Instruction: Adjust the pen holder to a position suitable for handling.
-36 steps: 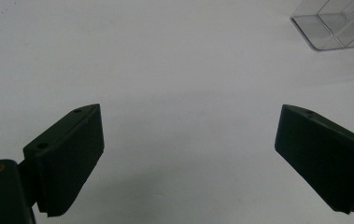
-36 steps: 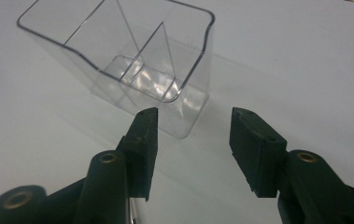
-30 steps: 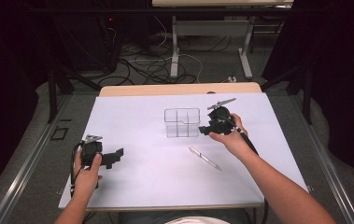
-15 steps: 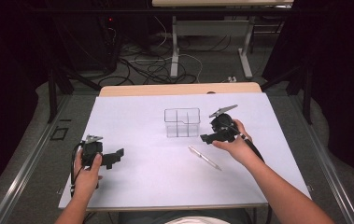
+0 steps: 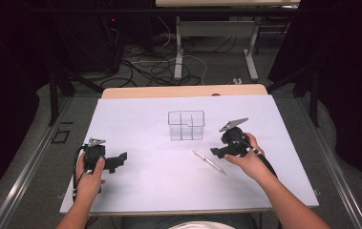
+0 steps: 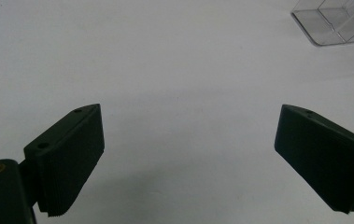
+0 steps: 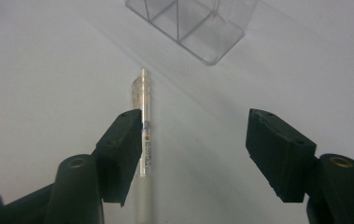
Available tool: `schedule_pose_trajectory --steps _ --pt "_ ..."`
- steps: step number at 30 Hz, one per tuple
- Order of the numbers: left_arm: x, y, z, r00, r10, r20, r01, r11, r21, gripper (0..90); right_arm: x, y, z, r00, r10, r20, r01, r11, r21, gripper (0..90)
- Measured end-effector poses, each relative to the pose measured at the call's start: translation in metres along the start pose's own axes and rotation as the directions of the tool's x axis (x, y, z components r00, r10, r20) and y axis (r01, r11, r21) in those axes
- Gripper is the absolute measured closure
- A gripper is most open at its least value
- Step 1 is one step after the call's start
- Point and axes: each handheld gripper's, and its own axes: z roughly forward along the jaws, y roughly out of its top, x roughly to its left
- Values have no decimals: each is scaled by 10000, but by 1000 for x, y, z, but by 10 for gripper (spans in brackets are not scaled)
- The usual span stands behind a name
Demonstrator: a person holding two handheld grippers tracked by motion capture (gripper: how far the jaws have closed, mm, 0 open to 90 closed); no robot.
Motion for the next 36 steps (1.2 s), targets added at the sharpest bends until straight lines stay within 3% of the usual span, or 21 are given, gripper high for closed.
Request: schedule_pose_trajectory --steps 1,4,5,7,9,11,13,16,18,19,22,33,34,36 --pt "0 0 0 10000 6 20 -6 10000 41 84 1 -3 0 10000 -43 -42 45 9997 256 377" --pt "0 0 0 10000 22 78 -22 10000 58 84 2 -6 1 9998 -169 -48 170 9995 266 395" --pt "-1 0 1 10000 -4 18 4 10000 -43 84 2 -7 4 9994 -358 -18 358 9993 46 399" --pt "-1 0 1 10000 8 19 -7 10000 -40 84 6 -8 5 9992 -348 -221 358 9982 479 443" --pt "0 0 1 10000 5 8 -5 10000 -29 84 11 -9 6 9998 -168 -70 173 9964 827 443" --pt "0 0 0 10000 10 25 -10 10000 9 84 13 -8 5 9992 -318 -246 348 9903 1342 485" --pt "0 0 0 10000 15 25 -15 10000 23 84 15 -8 6 9995 -223 -204 249 9903 1368 503" --pt "0 0 1 10000 10 26 -10 10000 -17 84 17 -11 10 9987 -418 -296 461 9852 1652 566" --pt "0 0 1 10000 5 40 -5 10000 -17 84 18 -12 11 9991 -212 -357 270 9852 1695 581" --pt "0 0 1 10000 2 13 -2 10000 -2 84 17 -13 12 9983 -375 -454 453 9818 1846 593" --pt "-1 0 2 10000 -14 18 14 10000 11 84 19 -17 16 9986 -256 -467 356 9730 2281 631" --pt "-1 0 2 10000 12 35 -12 10000 27 84 20 -22 25 9976 -282 -635 453 9571 2861 673" --pt "-1 0 2 10000 10 39 -10 10000 26 84 20 -22 26 9960 -341 -826 562 9575 2828 676" --pt "-1 0 2 10000 -2 43 2 10000 30 84 23 -23 27 9974 -130 -715 342 9523 3033 688"
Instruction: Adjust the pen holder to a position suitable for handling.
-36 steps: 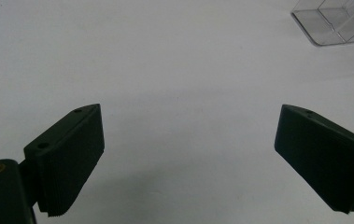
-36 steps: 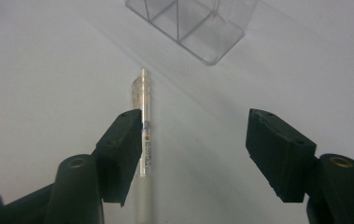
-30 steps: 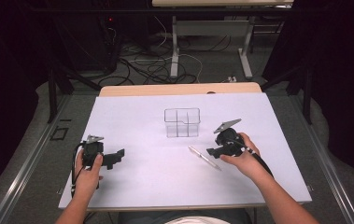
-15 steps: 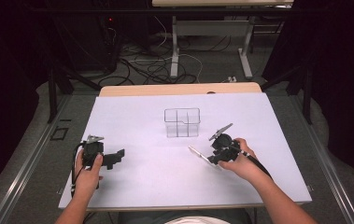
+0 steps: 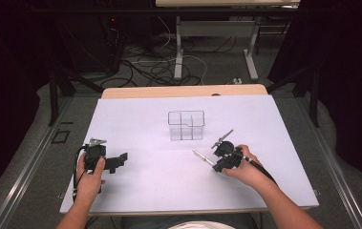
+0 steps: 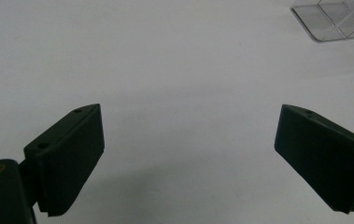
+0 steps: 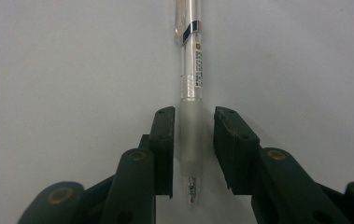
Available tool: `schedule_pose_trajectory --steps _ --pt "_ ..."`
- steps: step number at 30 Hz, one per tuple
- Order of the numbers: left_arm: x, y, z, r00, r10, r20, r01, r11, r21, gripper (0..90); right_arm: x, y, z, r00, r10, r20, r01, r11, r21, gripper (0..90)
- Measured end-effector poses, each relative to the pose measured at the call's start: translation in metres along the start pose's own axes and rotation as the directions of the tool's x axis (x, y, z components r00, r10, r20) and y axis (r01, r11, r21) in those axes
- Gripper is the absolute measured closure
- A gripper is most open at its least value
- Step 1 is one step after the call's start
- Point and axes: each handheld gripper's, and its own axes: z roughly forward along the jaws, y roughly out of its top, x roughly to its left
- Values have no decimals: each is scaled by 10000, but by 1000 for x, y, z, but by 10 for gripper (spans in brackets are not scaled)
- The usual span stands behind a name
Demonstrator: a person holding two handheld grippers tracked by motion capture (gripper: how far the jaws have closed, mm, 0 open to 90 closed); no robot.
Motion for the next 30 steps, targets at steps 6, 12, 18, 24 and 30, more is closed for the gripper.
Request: schedule_pose_trajectory --steps 6,12,18,24,30 --pt "0 0 0 10000 7 -2 -7 10000 -11 84 -1 0 -1 9996 -169 204 167 9998 115 741" --pt "0 0 0 10000 42 6 -42 10000 23 84 0 1 -1 9999 -151 70 150 9996 254 798" --pt "0 0 0 10000 37 21 -37 10000 36 84 1 1 0 9998 -115 145 111 9996 241 798" --pt "-1 0 1 10000 14 38 -15 10000 34 84 0 1 -1 9999 -150 59 148 9992 377 799" --pt "-1 0 1 10000 91 13 -91 10000 34 84 -1 1 0 9999 -98 97 96 9997 242 799"
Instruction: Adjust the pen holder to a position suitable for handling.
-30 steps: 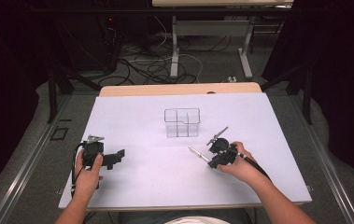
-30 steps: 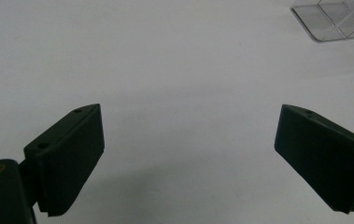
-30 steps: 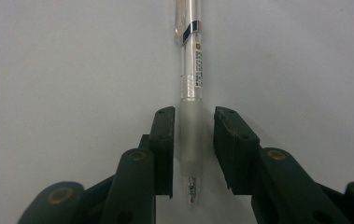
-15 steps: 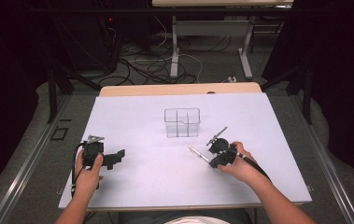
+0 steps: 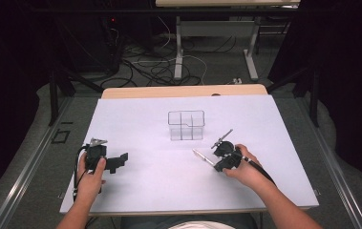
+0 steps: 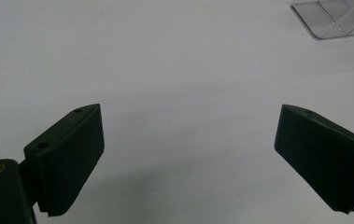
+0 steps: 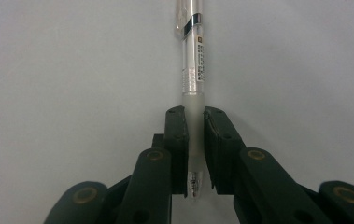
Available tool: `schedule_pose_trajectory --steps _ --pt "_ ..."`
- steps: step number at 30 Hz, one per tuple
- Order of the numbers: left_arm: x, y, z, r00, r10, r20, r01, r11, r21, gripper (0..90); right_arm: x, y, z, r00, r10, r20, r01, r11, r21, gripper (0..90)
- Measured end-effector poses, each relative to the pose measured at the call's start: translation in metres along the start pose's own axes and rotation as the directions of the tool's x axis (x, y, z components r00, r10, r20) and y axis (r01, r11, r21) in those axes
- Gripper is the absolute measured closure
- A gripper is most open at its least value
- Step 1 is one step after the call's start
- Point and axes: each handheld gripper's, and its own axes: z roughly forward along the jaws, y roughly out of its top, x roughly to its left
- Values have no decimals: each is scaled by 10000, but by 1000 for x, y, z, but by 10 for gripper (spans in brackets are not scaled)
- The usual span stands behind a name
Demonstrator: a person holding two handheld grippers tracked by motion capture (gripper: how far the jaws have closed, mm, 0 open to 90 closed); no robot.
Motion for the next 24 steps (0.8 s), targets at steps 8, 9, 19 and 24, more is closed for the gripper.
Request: schedule_pose_trajectory --steps 8,9,19,24 --pt "-1 1 0 9999 100 -11 -100 9999 -93 51 4 1 -1 9991 -338 273 345 9991 -226 800" --pt "-1 1 0 9999 141 52 -141 9998 -148 45 4 1 -2 9981 -493 364 502 9984 -257 801" --pt "-7 2 2 9978 570 330 -570 9984 -11 2 17 3 -6 9795 -1647 1164 1804 9735 -1407 801" --pt "-7 3 2 9988 353 344 -351 9994 -48 3 27 4 -10 9471 -2630 1842 2991 9313 -2080 800"
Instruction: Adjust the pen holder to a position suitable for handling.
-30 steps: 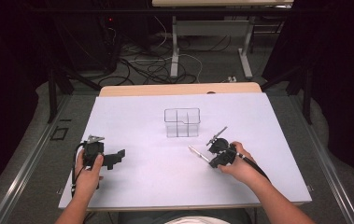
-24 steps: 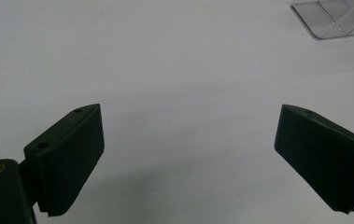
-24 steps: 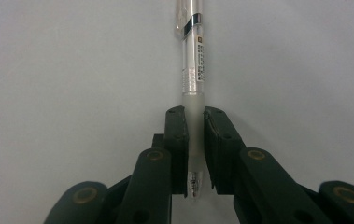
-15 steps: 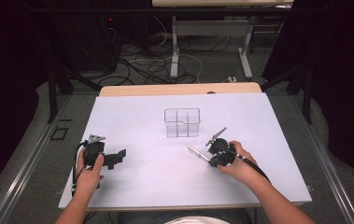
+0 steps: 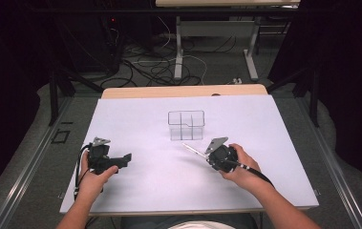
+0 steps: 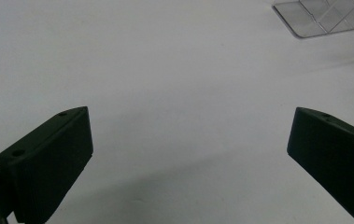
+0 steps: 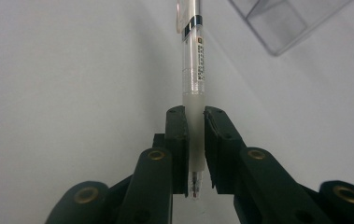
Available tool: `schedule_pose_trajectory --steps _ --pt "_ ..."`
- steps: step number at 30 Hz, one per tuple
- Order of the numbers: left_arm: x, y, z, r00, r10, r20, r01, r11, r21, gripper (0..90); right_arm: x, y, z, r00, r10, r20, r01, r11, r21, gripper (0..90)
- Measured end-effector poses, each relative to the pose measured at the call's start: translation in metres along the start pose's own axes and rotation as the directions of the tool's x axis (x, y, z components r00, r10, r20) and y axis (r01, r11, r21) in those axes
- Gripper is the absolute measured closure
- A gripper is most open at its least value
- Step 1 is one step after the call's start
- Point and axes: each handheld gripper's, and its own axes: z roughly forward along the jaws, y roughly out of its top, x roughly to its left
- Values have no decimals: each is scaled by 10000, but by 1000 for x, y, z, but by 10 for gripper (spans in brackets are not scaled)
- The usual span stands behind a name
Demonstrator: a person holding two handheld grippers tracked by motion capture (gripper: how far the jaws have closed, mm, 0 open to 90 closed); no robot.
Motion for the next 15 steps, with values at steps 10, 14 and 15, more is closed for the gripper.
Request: schedule_pose_trajectory --steps 10,14,15 --pt "-4 0 1 9997 264 -13 -264 9996 110 3 24 7 -8 9397 -2931 1763 3121 9456 -916 800" --pt "-5 0 1 9991 423 -85 -423 9991 100 8 33 7 -10 8752 -4038 2666 4377 8955 -807 800" --pt "-5 0 1 9989 454 -105 -453 9989 93 8 33 7 -10 8752 -4038 2666 4377 8955 -807 800"
